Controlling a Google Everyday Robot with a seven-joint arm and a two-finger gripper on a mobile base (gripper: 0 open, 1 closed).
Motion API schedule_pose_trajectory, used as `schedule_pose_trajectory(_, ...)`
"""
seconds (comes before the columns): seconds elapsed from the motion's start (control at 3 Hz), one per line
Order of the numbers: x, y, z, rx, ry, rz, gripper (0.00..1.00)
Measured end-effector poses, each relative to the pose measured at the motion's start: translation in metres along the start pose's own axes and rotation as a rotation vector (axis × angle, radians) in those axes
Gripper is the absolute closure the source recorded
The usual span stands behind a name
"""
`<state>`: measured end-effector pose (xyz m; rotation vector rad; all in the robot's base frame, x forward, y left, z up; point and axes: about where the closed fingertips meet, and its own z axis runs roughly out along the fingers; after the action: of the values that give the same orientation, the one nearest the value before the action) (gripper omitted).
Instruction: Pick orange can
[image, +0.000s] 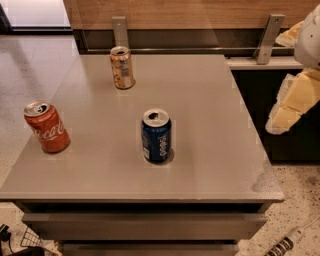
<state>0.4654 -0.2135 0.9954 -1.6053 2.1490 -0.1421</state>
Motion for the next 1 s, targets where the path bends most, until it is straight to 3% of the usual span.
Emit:
schedule_pose_trajectory(0.33,-0.01,-0.041,0.031,0.048,-0.156,0.084,0.0)
schedule_pose_trajectory(0.67,-0.041,-0.093,0.075,0.094,-0.442,0.192,0.0)
schedule_pose_trajectory(1.0,-0.067,-0.112,0.098,0.106,-0.619,0.256,0.0)
